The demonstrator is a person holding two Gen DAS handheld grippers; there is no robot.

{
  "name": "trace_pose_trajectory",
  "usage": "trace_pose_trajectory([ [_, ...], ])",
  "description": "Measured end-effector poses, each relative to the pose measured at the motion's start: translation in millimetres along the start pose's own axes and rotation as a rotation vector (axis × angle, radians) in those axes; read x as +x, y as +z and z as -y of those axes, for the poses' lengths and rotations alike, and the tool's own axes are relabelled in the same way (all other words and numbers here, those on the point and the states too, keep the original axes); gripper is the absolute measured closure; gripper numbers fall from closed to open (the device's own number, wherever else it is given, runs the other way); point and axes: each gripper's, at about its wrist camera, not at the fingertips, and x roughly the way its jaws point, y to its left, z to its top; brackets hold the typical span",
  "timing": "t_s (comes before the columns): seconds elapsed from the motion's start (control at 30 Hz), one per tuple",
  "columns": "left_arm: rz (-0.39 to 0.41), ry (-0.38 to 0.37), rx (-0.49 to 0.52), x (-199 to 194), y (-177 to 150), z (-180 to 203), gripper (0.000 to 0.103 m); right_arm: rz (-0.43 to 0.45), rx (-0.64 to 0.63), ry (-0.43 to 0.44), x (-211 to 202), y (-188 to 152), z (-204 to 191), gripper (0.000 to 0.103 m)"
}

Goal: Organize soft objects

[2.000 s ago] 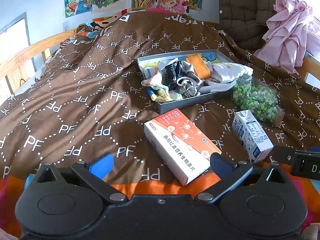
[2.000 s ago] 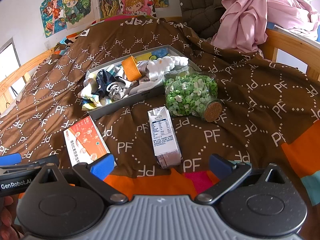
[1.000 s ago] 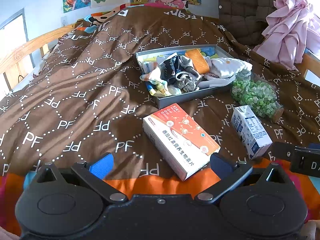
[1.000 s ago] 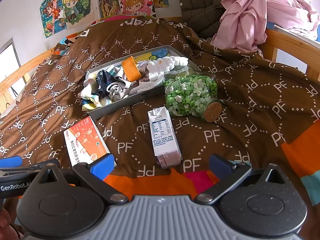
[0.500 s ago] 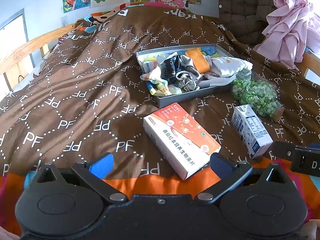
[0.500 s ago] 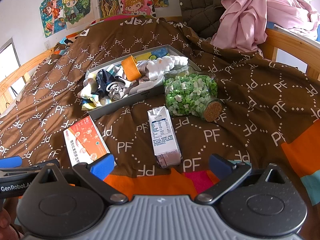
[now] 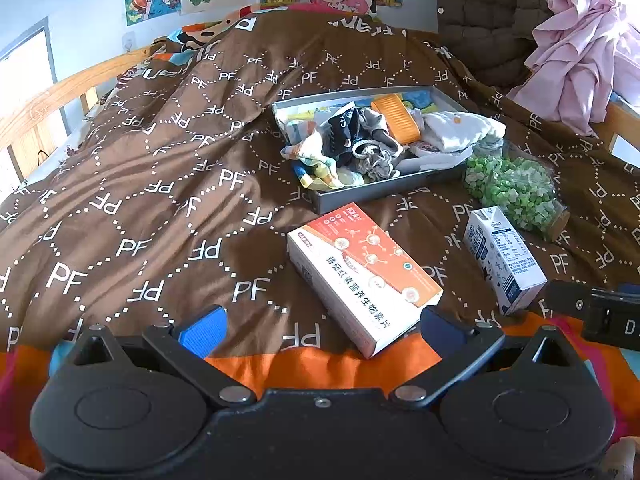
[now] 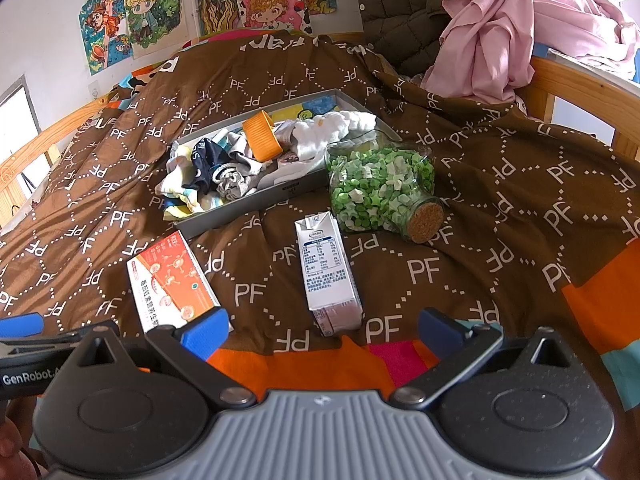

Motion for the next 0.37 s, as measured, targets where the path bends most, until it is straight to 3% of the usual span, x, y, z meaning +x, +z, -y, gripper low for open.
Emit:
trace_pose_trajectory([
  [0.37,-0.003,0.000,0.003,-0.5,0.5,1.6,0.001,-0.001,0.000,0.001,0.3,1.1,0.6,0.000],
])
